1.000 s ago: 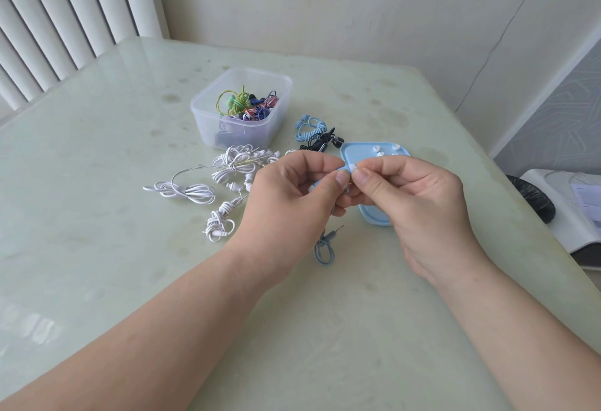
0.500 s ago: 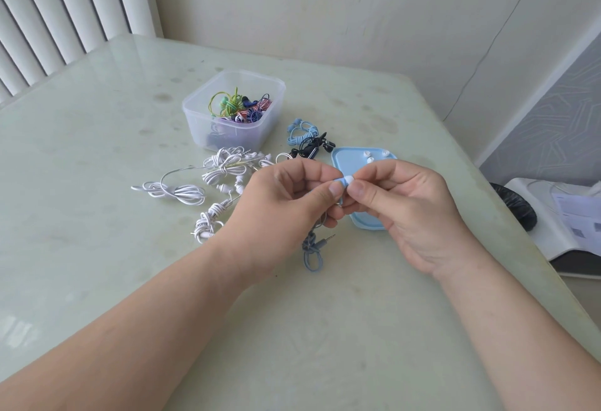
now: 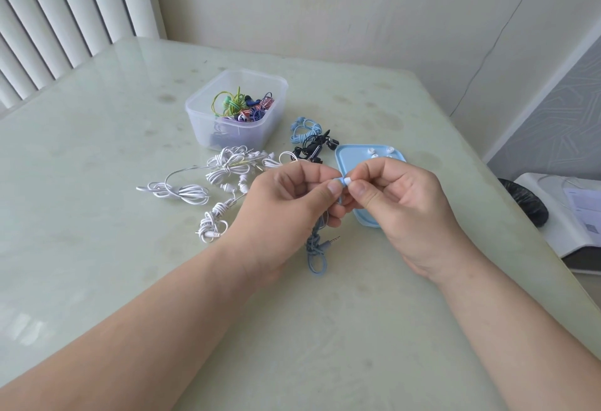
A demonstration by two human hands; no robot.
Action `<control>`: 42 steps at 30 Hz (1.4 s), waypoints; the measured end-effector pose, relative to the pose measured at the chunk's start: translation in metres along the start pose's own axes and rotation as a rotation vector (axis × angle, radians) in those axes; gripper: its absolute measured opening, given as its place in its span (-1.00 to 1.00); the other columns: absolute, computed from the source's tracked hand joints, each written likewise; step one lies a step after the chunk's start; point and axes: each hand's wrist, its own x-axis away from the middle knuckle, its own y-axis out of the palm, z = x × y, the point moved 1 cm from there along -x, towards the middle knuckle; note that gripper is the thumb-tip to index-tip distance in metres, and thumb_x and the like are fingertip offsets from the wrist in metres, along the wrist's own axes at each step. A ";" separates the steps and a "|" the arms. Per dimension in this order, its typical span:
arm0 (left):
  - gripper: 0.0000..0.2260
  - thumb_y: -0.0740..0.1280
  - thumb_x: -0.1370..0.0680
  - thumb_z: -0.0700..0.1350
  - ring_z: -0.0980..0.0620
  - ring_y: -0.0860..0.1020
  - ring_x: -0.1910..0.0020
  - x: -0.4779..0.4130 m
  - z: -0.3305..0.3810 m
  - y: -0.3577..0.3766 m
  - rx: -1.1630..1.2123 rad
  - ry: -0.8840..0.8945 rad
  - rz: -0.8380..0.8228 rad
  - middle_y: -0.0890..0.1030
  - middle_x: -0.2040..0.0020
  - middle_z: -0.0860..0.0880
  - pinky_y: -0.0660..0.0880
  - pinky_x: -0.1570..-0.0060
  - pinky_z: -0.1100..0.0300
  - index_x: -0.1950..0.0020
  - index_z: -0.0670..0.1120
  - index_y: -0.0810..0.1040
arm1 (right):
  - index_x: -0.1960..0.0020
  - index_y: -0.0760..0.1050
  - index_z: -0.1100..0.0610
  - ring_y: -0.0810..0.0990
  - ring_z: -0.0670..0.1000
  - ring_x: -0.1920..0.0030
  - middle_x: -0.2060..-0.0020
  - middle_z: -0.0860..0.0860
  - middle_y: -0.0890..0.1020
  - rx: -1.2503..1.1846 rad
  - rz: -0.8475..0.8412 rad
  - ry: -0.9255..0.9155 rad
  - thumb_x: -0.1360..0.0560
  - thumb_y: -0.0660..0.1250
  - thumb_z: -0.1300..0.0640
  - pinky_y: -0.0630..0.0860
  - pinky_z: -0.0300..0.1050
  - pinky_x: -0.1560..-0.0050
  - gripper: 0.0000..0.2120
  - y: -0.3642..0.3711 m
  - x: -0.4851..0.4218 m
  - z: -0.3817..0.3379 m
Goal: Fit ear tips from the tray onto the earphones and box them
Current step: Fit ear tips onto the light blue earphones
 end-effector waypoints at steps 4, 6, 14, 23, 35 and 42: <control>-0.92 0.36 -0.64 -0.29 0.02 0.58 0.28 0.001 -0.002 0.003 0.081 -0.013 0.019 0.65 0.27 -0.09 0.54 0.23 0.23 -0.04 -0.26 0.64 | 0.06 0.54 0.25 0.68 0.10 0.20 0.20 0.15 0.67 -0.010 0.017 -0.009 -0.60 0.30 0.42 0.63 -0.01 0.02 -0.87 0.005 0.001 -0.001; -0.92 0.35 -0.64 -0.29 0.03 0.58 0.28 0.001 -0.002 0.003 0.118 -0.024 0.026 0.64 0.25 -0.10 0.55 0.23 0.24 -0.04 -0.26 0.64 | 0.07 0.55 0.22 0.67 0.04 0.22 0.23 0.08 0.67 -0.025 0.044 -0.015 -0.59 0.30 0.42 0.61 -0.07 0.04 -0.85 0.009 0.002 -0.002; -0.90 0.35 -0.64 -0.29 0.01 0.59 0.29 -0.001 0.002 -0.001 0.116 -0.039 0.034 0.63 0.24 -0.15 0.55 0.25 0.27 -0.09 -0.31 0.62 | 0.07 0.60 0.30 0.71 0.05 0.28 0.25 0.13 0.72 -0.153 0.161 0.021 -0.55 0.38 0.39 0.62 -0.17 0.14 -0.95 0.016 0.007 -0.006; -0.93 0.38 -0.62 -0.28 -0.02 0.63 0.24 -0.001 0.000 0.001 0.096 -0.004 0.085 0.68 0.22 -0.12 0.58 0.16 0.19 -0.07 -0.26 0.64 | 0.07 0.65 0.29 0.74 0.18 0.20 0.18 0.21 0.74 -0.126 0.213 0.018 -0.53 0.41 0.38 0.67 -0.06 0.08 -0.95 0.018 0.009 -0.010; -0.94 0.41 -0.62 -0.26 -0.03 0.68 0.24 -0.002 -0.001 -0.003 -0.159 0.051 0.076 0.72 0.14 -0.20 0.63 0.14 0.12 -0.04 -0.21 0.67 | -0.06 0.67 0.14 0.75 0.17 0.13 0.13 0.12 0.76 -0.019 0.165 0.089 -0.50 0.45 0.37 0.68 -0.05 0.00 -0.80 0.006 0.003 -0.009; -0.92 0.41 -0.61 -0.27 -0.01 0.64 0.28 -0.002 0.001 -0.006 -0.122 -0.005 0.055 0.71 0.24 -0.10 0.61 0.19 0.17 -0.02 -0.20 0.70 | -0.02 0.71 0.10 0.73 0.03 0.13 0.13 0.05 0.76 0.147 0.074 0.041 -0.51 0.45 0.36 0.62 -0.21 0.00 -0.80 0.002 0.003 -0.008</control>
